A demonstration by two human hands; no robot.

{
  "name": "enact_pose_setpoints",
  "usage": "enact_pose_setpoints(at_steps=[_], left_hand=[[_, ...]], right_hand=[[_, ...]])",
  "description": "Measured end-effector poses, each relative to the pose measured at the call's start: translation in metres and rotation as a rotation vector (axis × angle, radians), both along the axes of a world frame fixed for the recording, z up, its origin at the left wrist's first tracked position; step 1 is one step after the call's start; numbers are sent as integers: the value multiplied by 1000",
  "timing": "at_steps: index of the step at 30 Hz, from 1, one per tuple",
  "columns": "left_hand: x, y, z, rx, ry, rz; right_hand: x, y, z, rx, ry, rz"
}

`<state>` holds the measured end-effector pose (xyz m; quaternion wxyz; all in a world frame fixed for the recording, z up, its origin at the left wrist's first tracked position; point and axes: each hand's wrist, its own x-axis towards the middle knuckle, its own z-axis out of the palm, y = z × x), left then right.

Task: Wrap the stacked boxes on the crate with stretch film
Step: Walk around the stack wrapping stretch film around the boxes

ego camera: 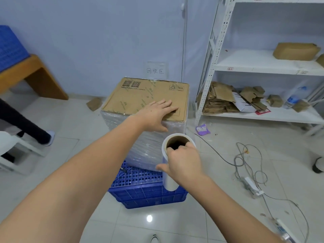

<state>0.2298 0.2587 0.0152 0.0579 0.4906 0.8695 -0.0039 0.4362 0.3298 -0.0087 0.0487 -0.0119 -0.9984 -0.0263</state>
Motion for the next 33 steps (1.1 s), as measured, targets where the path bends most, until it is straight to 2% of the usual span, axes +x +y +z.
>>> enact_pose_setpoints(at_steps=[3, 7, 14, 20, 28, 33], left_hand=[[-6, -25, 4, -31, -5, 30], [-20, -53, 2, -20, 18, 31], [-35, -62, -12, -23, 187, -70], [-79, -76, -4, -22, 233, -318], [-96, -83, -18, 33, 163, -420], [-100, -81, -24, 47, 130, -427]], right_hand=[[0, 0, -5, 7, 43, 5], [-1, 0, -4, 41, -19, -9], [-10, -20, 3, 46, 2, -135], [-22, -56, 16, 65, -92, -315], [-40, -86, 5, 55, 19, -675], [-45, -85, -1, 103, 102, -640]])
